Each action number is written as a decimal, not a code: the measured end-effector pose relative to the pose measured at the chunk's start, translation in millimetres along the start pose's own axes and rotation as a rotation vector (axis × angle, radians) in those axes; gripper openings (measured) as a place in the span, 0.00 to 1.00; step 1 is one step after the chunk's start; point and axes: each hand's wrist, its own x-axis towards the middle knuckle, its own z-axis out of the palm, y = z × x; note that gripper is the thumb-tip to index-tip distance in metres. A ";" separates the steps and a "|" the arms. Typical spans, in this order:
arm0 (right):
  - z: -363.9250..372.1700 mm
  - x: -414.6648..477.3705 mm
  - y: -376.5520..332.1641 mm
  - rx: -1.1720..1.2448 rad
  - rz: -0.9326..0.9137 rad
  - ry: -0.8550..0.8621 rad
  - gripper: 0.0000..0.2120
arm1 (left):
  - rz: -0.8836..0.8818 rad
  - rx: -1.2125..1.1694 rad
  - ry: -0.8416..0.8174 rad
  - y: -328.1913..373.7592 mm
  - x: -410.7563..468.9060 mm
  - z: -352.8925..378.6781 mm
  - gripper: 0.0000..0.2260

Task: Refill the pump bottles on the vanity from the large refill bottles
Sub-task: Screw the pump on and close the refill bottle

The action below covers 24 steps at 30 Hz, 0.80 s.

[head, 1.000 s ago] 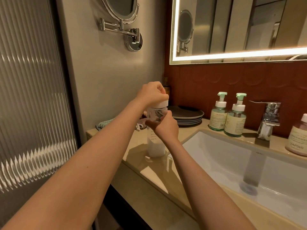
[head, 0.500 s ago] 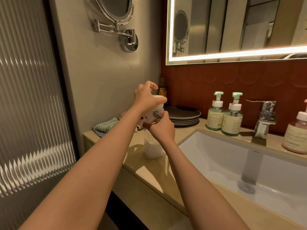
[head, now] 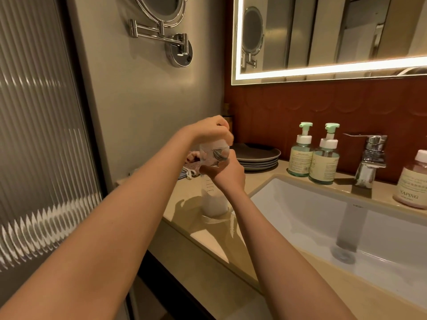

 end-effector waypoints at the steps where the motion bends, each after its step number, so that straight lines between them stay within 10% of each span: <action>1: 0.0 -0.1 -0.6 0.007 0.003 -0.004 0.31 | 0.000 -0.040 0.071 -1.1 3.0 6.6 0.16; 4: -2.0 -1.1 -0.2 0.056 0.020 -0.026 0.32 | 0.021 -0.194 0.288 -5.5 8.2 15.4 0.11; 13: -5.8 1.3 1.3 0.080 -0.030 -0.086 0.26 | -0.096 0.130 0.201 -21.4 7.2 1.9 0.27; 24: -11.9 7.2 0.8 0.137 -0.011 -0.150 0.28 | 0.031 -0.315 0.054 -38.3 -6.1 -9.0 0.25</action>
